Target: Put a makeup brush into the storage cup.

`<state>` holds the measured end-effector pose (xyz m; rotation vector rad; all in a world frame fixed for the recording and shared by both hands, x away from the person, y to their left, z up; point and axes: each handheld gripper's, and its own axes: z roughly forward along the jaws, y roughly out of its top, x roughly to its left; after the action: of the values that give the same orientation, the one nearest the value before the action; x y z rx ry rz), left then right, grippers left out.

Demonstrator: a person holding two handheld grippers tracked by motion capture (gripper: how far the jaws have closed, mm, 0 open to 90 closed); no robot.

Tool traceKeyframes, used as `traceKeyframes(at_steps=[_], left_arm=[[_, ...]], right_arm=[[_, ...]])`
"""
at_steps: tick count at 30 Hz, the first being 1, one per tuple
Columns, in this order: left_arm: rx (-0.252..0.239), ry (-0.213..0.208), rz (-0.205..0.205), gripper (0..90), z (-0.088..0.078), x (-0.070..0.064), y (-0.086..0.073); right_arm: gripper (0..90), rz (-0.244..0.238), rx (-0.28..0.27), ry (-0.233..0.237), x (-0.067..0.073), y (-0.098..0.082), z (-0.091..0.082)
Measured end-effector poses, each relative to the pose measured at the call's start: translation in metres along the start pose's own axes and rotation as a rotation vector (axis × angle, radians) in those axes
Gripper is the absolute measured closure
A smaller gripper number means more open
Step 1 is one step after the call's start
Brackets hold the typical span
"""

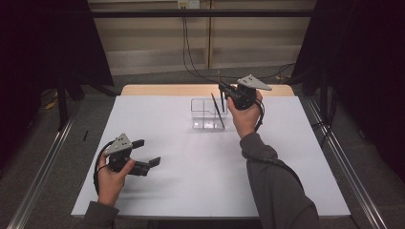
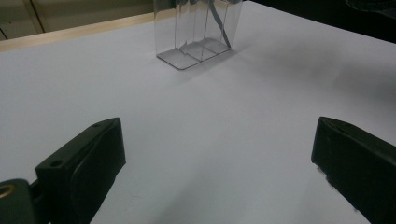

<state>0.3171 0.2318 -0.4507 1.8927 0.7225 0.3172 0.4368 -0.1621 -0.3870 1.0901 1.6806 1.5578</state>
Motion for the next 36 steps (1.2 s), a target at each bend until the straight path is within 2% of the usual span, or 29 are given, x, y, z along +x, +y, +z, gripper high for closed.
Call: traceKeyframes(at_steps=[3, 10, 36], left_arm=[[0.001, -0.011, 0.006, 2.5, 0.0, 0.002, -0.001], [-0.001, -0.003, 0.004, 2.5, -0.001, 0.003, -0.001], [0.014, 0.002, 0.002, 2.5, 0.002, 0.001, -0.001]], right_arm=[[84.3, 0.0, 0.0, 0.002, 0.0, -0.001, 0.001], [84.4, 0.003, 0.021, 0.0, -0.002, -0.005, -0.001], [84.3, 0.028, 0.033, -0.003, -0.008, -0.011, -0.014]])
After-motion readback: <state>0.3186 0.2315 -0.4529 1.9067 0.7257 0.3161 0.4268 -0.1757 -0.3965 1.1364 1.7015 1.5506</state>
